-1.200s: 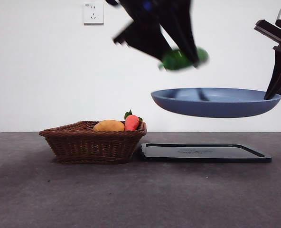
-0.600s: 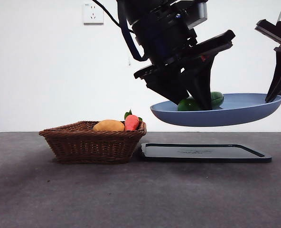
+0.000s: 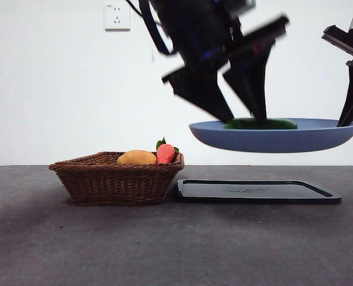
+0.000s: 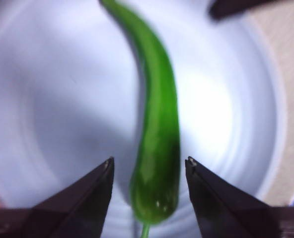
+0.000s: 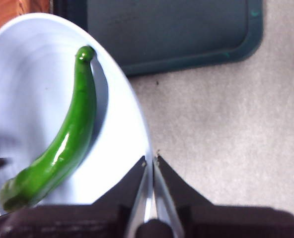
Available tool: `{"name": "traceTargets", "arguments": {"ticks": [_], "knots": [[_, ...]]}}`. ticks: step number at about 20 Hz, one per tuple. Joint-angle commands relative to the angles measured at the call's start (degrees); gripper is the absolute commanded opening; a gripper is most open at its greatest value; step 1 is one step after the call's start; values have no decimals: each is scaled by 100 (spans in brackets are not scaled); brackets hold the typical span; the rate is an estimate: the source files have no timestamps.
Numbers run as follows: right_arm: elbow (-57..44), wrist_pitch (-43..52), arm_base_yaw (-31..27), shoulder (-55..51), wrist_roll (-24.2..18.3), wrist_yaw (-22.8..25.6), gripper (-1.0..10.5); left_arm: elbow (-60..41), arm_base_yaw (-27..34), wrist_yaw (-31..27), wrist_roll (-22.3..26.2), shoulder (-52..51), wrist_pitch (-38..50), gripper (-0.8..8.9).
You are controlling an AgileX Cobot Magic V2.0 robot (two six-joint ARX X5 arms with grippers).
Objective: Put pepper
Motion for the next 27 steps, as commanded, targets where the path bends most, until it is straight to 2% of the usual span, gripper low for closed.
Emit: {"name": "traceTargets", "arguments": {"ticks": [1, 9, 18, 22, 27], "knots": [[127, -7, 15, 68, 66, 105, 3, 109, -70, -4, 9, -190, -35, 261], [282, 389, -42, 330, 483, 387, 3, 109, -55, -55, 33, -1478, -446, 261], [1829, 623, -81, 2337, 503, 402, 3, 109, -55, -55, 28, -3047, -931, 260], [2337, 870, -83, 3152, 483, 402, 3, 109, -59, -52, 9, -3392, -975, 260], [2450, 1231, -81, 3650, 481, 398, 3, 109, -59, -50, -37, -3497, -1137, 260]]}}
